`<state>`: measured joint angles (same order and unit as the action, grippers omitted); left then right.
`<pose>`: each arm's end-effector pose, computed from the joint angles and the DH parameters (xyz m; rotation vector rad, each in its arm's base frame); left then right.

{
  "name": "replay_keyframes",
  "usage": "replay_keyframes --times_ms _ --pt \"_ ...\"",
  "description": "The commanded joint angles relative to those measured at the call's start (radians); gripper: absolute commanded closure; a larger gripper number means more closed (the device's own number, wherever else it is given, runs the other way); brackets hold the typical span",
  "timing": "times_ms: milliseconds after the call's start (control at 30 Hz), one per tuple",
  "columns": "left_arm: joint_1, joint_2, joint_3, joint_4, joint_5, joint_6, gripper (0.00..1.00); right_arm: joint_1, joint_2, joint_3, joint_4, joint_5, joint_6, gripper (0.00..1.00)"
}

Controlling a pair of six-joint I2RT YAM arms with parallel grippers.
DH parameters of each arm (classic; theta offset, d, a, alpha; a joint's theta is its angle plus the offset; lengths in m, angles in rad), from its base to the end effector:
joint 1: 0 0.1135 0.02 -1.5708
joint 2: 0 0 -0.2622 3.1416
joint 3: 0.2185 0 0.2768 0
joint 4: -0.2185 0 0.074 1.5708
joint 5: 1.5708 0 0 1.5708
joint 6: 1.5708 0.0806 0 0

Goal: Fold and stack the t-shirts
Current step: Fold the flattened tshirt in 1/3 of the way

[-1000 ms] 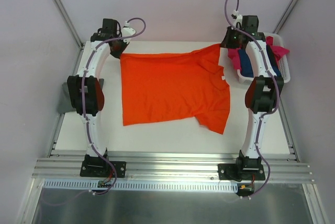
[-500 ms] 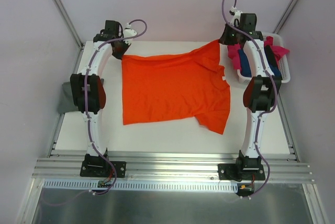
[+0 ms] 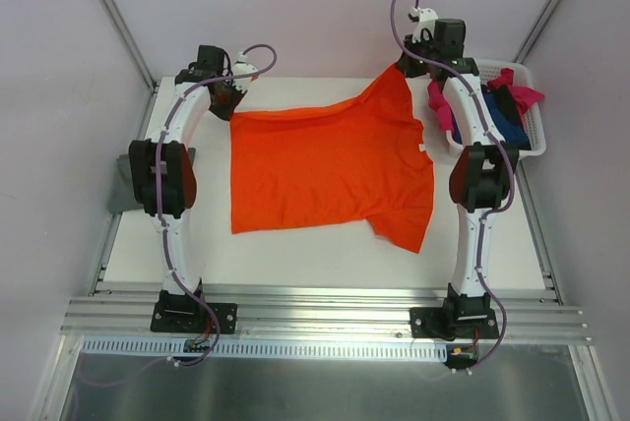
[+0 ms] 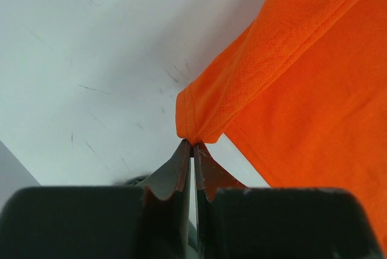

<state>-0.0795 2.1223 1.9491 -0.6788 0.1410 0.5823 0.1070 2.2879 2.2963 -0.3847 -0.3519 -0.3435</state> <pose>0.5326 -0.0538 0.2336 0.8440 2.2599 0.0604 0.5948 0.0918 0.3184 -0.6529 1.8134 0.1843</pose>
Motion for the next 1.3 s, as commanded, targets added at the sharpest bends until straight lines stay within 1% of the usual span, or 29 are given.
replay_keyframes --times_ms 0,133,167,300,400,500,733,767,900,1100,1267 --pt "-0.008 -0.085 -0.004 -0.001 0.035 -0.015 1.0 0.011 -0.083 0.034 0.055 -0.009 -0.072 1.0" --pt "-0.006 -0.091 -0.012 -0.001 0.029 -0.013 1.0 0.011 -0.136 -0.043 0.018 -0.021 -0.114 1.0" --pt "-0.006 -0.1 -0.018 -0.002 0.031 -0.009 1.0 0.007 -0.152 -0.099 0.02 -0.021 -0.121 0.99" --pt "-0.005 -0.12 -0.056 -0.001 0.034 -0.002 1.0 -0.003 -0.226 -0.19 -0.003 -0.035 -0.144 0.99" --pt "-0.005 -0.136 -0.078 -0.001 0.039 0.002 1.0 -0.004 -0.254 -0.204 -0.065 -0.058 -0.169 1.0" --pt "-0.003 -0.145 -0.091 -0.001 0.04 0.004 1.0 -0.004 -0.286 -0.227 -0.083 -0.071 -0.184 1.0" --pt "0.006 -0.176 -0.11 0.001 0.075 -0.016 1.0 -0.004 -0.306 -0.187 -0.131 -0.091 -0.126 1.0" --pt "0.006 -0.191 -0.114 -0.001 0.098 -0.018 1.0 0.0 -0.312 -0.198 -0.144 -0.094 -0.123 1.0" --pt "0.006 -0.219 -0.124 -0.021 0.117 -0.019 1.0 0.0 -0.343 -0.245 -0.151 -0.098 -0.13 1.0" --pt "0.006 -0.188 -0.069 -0.174 0.155 -0.009 1.0 -0.003 -0.366 -0.281 -0.204 -0.108 -0.167 1.0" --pt "0.009 -0.176 -0.072 -0.214 0.173 -0.015 1.0 -0.006 -0.398 -0.31 -0.244 -0.127 -0.181 1.0"
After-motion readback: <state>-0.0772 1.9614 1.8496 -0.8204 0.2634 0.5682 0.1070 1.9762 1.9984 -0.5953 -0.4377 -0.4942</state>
